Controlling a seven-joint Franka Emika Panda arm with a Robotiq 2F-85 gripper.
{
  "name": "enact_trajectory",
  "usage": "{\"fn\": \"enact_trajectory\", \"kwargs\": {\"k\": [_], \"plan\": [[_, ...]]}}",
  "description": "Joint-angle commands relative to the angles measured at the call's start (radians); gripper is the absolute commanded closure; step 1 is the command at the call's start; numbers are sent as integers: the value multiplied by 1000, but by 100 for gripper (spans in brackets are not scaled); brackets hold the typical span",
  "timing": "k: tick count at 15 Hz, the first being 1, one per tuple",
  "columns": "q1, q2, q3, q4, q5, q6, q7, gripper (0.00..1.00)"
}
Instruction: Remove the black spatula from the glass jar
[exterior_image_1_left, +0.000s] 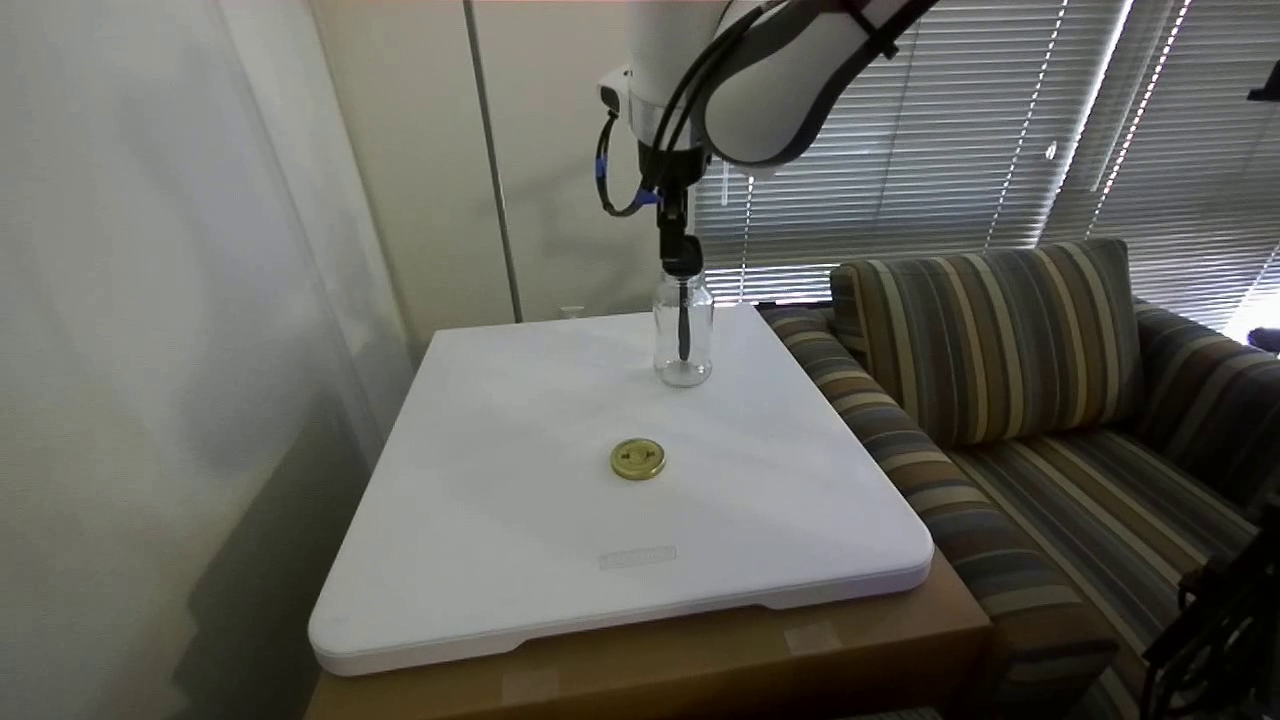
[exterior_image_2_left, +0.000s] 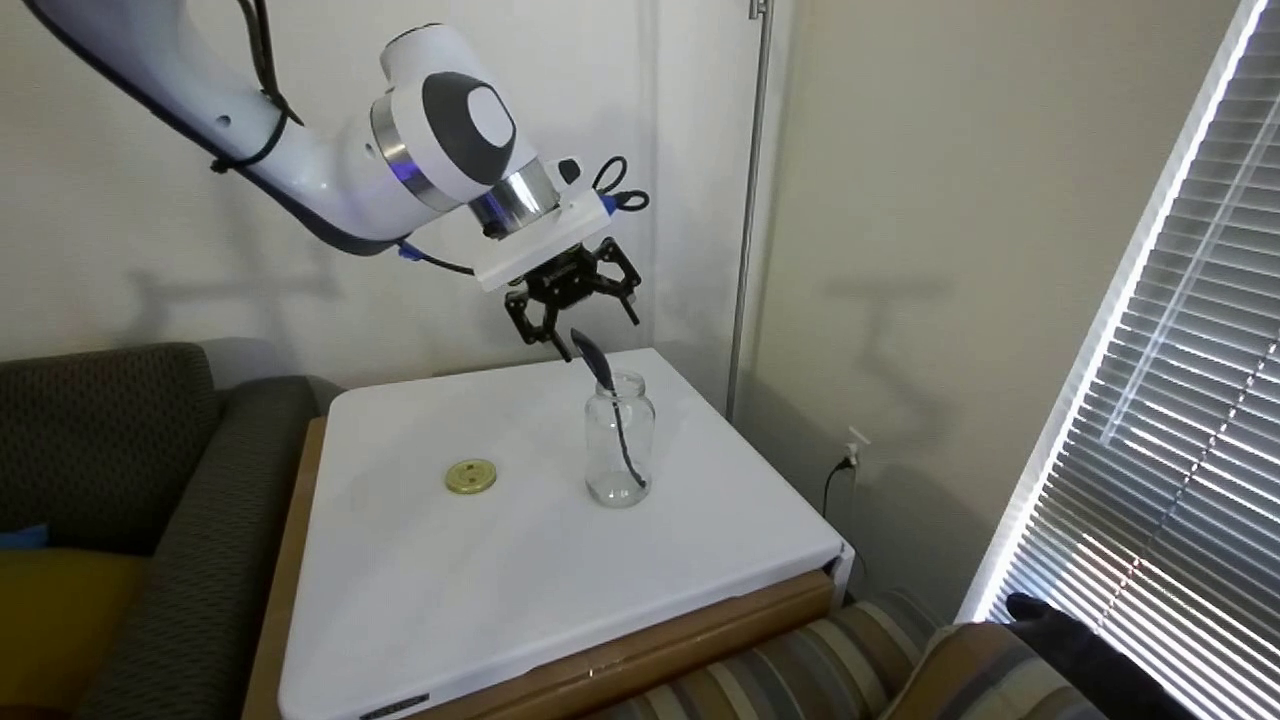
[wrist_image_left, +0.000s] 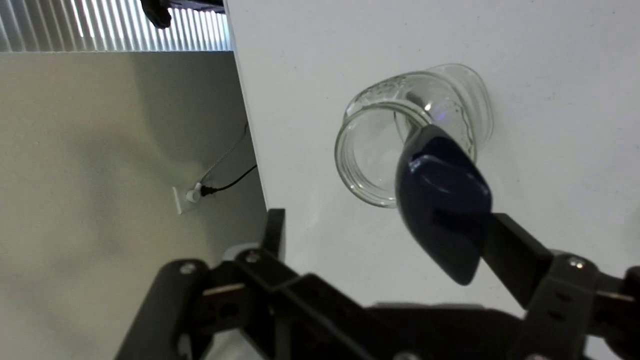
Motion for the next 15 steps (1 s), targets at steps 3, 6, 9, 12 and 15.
{"fn": "enact_trajectory", "kwargs": {"k": [3,6,9,12,15], "plan": [[29,-19,-12,28,-36,-139,19,0],[36,-27,1,40,-25,-247,20,0],[32,-32,18,46,-22,-301,17,13],[18,-35,40,45,-8,-301,2,14],[5,-31,58,42,5,-275,-7,12]]}}
